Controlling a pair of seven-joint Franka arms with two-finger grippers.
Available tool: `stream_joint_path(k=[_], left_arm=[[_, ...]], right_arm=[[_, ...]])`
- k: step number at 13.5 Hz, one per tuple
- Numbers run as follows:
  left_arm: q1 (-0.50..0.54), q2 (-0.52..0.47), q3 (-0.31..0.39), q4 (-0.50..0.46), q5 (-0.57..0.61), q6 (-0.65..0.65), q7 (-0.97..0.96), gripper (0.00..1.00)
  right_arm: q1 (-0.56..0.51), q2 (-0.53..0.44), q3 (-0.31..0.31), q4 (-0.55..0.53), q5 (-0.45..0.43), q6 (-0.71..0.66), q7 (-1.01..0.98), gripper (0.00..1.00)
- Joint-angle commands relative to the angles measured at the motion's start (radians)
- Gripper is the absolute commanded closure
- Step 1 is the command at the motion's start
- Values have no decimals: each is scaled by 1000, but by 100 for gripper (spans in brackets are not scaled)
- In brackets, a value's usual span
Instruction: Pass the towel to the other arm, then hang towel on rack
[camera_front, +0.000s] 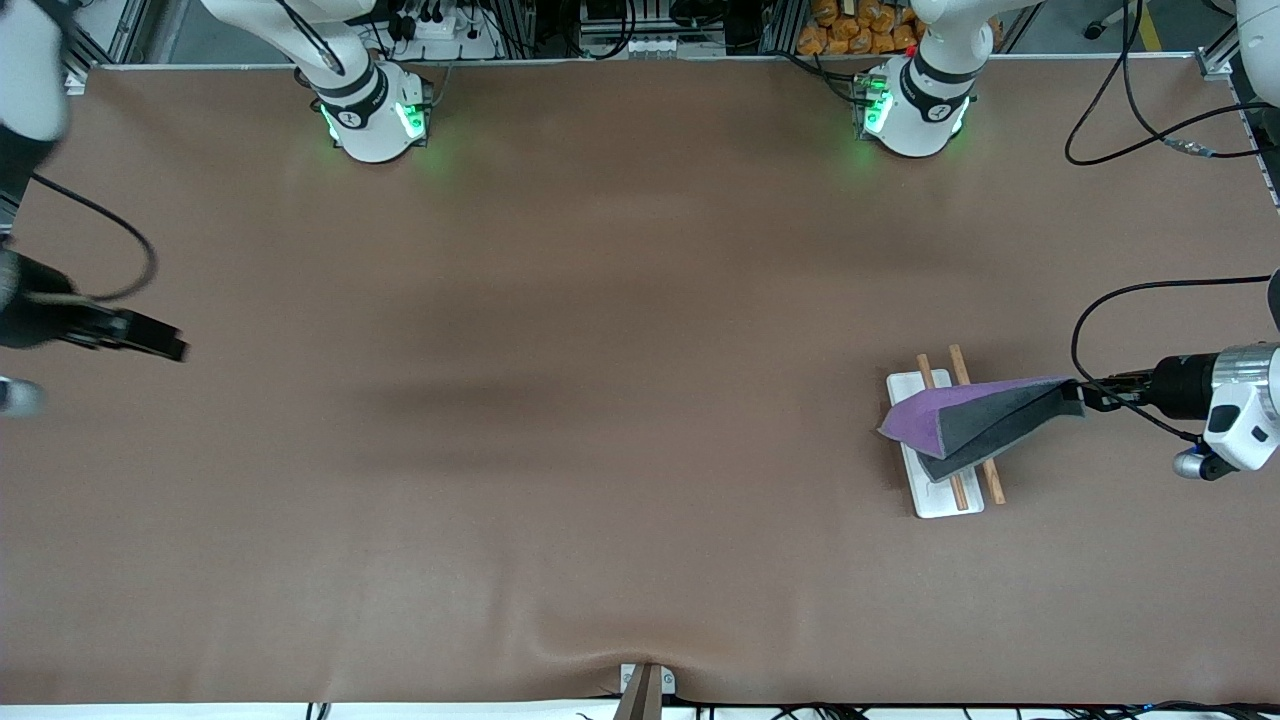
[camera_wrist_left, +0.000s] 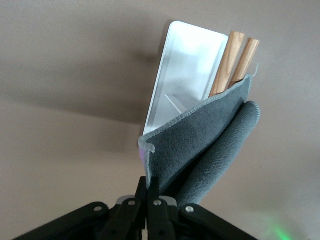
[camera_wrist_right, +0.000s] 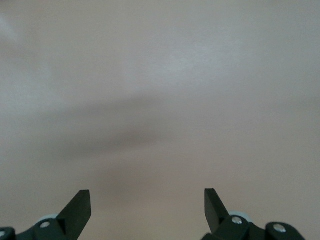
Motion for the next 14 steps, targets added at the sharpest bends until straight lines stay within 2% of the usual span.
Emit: stream_joint_path(k=[1,5,7,8,9,10,11,14], left_arm=[[23,17,-9,7,19,-10,19,100],[60,37,-10,7,16,-5,65,100],[62,40,-10,7,15,-5,67,100],[62,40,-10,7,13,-5,67,92],[62,46,-9,7,15,-5,67,73],[63,51,-10,9,13,-5,67,43],[63,52,-9,9,13,-4,67,0],[59,39,-10,13,19,-4,62,0]], right_arm=[[-56,-88,18,-80,-14,3,-60,0],[-44,-275,25,-348,-45,139,-47,0],[-42,-297,24,-390,-48,150,-50,0],[-42,-294,25,-395,-54,159,-50,0],[-41,-294,25,-396,-63,165,-50,0],[-39,-297,25,-404,-65,165,-54,0],[-37,-293,25,-401,-69,169,-54,0],[-37,-253,25,-314,-86,158,-52,0]])
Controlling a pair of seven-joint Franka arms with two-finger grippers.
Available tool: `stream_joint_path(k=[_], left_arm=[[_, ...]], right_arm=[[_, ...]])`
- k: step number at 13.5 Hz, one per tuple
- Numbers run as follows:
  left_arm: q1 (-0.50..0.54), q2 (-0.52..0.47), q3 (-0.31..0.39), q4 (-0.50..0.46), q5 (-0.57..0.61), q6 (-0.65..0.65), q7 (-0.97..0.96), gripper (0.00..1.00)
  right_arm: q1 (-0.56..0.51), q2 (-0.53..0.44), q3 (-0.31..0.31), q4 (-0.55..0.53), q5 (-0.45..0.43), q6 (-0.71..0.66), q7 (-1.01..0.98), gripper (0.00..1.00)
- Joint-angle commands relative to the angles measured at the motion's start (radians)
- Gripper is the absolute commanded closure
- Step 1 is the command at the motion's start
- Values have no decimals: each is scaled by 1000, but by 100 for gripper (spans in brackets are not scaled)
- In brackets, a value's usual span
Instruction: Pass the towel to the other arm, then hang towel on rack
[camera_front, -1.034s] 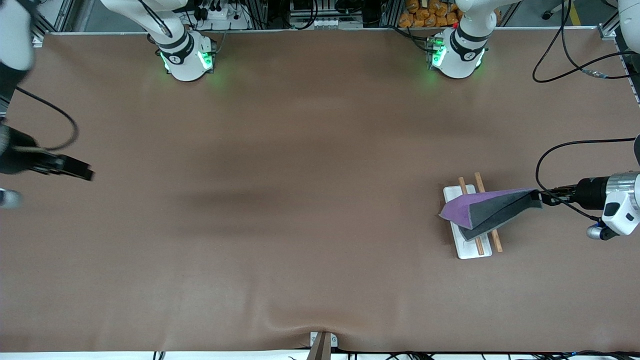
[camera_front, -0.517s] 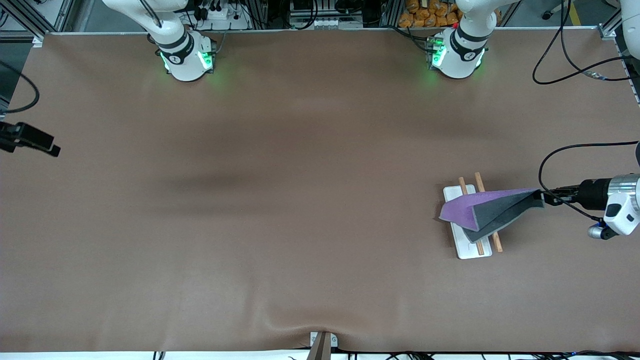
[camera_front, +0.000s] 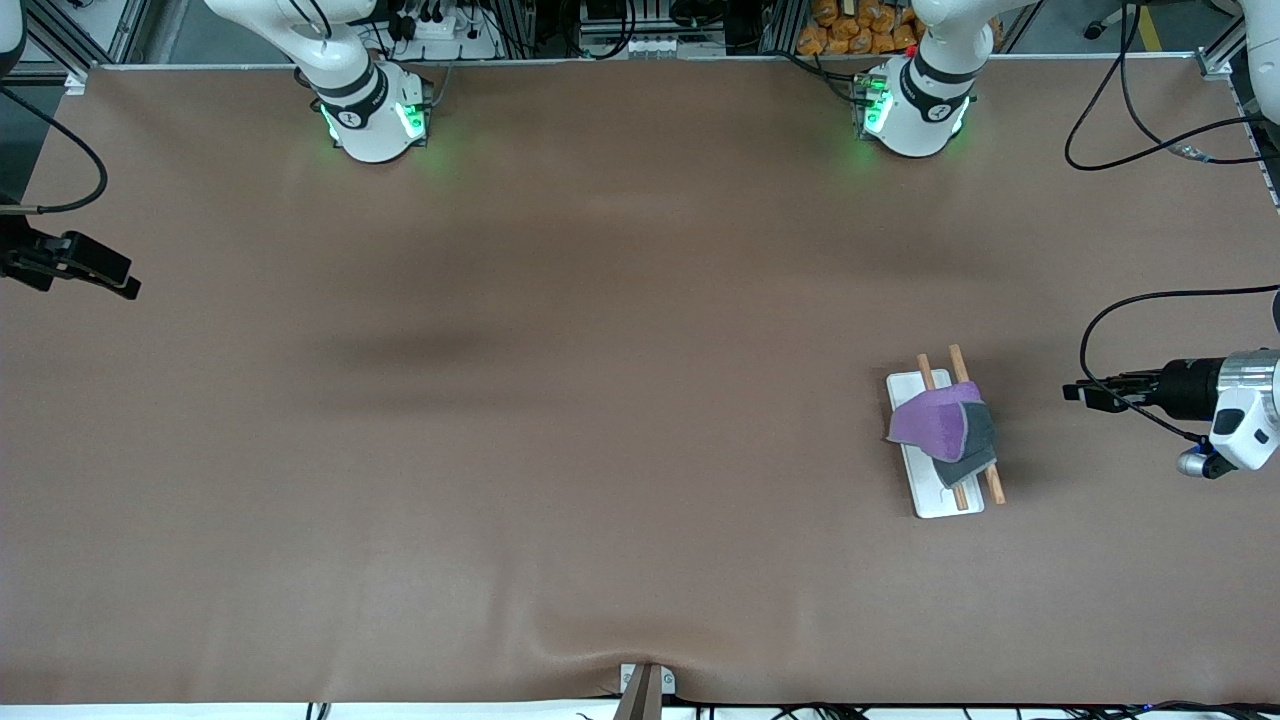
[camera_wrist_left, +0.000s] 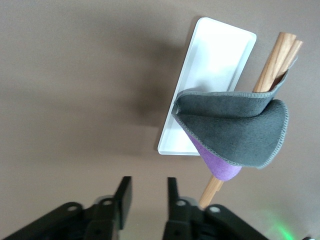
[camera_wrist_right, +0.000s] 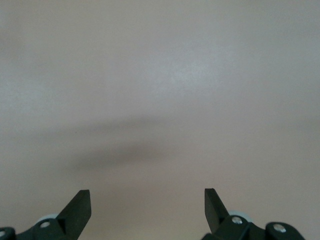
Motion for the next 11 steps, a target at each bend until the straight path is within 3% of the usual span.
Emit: stream_joint_path(k=[1,7,11], left_arm=[[0,-20,-11,13,19,-6,3,0],[-29,-163,-23,13,21,-52,-8,0],[-55,-285,-93,12,200,-61,-10,0]], right_arm=[[6,15,2,77,-28,-17,4,0],[16,2,11,120,-22,-33,2,0],[14,3,10,151,1,-94,-5,0]])
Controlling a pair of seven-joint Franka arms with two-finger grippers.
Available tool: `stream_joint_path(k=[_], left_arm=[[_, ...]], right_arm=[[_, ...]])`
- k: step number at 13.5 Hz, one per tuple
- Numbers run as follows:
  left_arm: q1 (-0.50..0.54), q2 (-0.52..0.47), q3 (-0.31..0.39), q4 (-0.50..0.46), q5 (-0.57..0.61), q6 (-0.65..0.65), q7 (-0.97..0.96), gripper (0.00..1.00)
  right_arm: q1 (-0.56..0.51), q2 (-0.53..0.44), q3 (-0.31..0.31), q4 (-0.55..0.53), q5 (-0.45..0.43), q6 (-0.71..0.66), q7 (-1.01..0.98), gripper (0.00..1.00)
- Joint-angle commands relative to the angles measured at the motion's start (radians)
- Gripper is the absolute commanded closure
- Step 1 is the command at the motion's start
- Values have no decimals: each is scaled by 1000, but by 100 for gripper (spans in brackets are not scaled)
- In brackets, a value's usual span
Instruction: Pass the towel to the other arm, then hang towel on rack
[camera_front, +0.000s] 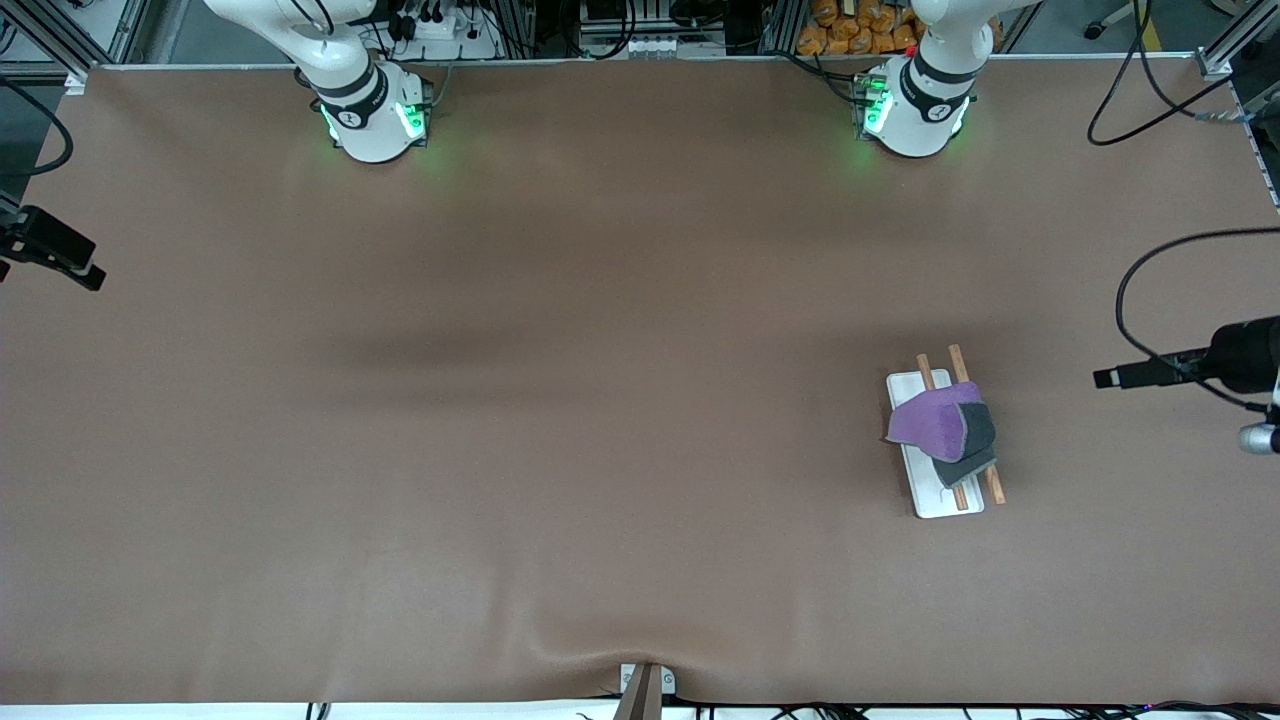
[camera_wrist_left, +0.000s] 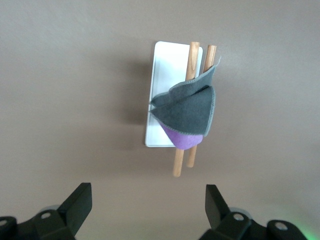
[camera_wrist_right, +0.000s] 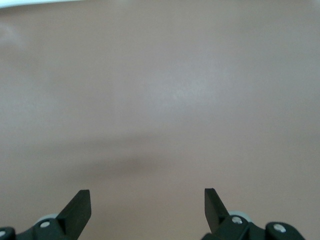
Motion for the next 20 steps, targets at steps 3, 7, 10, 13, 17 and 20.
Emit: stream_joint_path(k=[3,7,10,13,17,20], left_arm=[[-13,-138,-55,-17,108,-43,-6,0],[-14,-211,-58,-13,137,-61,4,0],[-13,-228,-89,12,214,-72,42,0],[-13,-231,-97,37,246,-95,60,0],[-11,-260,-114,37,242,-95,47,0],[-11,-290,-112,36,242,-89,45,0]], right_arm=[[12,3,-6,46,-5,-39,-3,0],[14,8,-7,71,-18,-39,4,0],[9,8,-7,74,-2,-37,8,0],[11,6,-6,74,-2,-40,6,0],[7,9,-7,66,2,-46,6,0],[7,11,-7,64,2,-46,5,0]])
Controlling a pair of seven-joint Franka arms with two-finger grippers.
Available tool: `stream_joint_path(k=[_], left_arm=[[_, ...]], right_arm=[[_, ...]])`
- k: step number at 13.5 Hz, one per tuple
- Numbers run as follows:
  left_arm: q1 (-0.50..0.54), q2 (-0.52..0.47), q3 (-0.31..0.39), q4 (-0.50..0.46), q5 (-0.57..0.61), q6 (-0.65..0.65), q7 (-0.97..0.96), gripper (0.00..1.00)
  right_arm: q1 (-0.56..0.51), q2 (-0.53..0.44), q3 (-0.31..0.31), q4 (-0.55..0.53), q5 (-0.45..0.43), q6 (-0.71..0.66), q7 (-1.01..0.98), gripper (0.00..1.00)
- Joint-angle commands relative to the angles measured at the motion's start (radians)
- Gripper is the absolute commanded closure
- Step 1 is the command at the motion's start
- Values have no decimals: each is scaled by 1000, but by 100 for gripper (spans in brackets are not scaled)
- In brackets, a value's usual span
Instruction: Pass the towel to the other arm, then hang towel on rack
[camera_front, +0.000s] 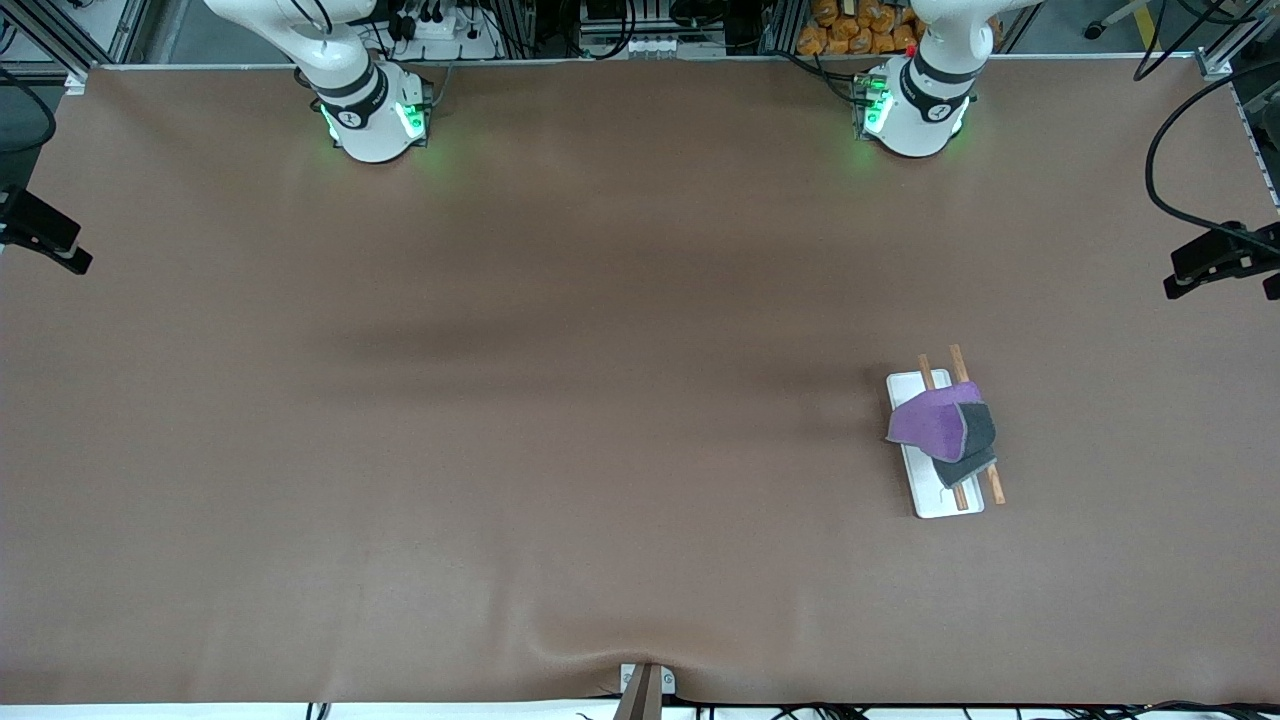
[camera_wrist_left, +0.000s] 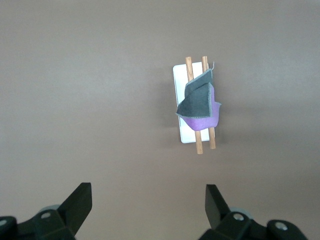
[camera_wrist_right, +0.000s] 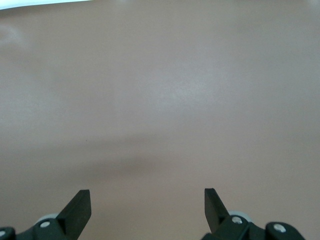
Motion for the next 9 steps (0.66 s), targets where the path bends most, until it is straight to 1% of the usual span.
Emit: stream_joint_path(k=[1,4,5,7,8,9], left_arm=[[6,-41,-4,1,16,-12,6,0],[0,-47,-9,1,19,3,6,0],[-42,-67,8,-11,21,11,3,0],[-163,-90,133,-28,18,5,-10,0],[-202,-95,176,-33,13,3,-10,0],[-228,-96,196,-36,13,3,-12,0]], right_arm=[[5,10,-5,14,2,-12,2,0],[9,10,-5,13,2,-13,4,0],[7,10,-5,10,2,-13,4,0],[4,19,-5,10,2,-15,2,0],[1,23,-5,10,2,-19,4,0],[-4,24,-6,10,2,-29,4,0]])
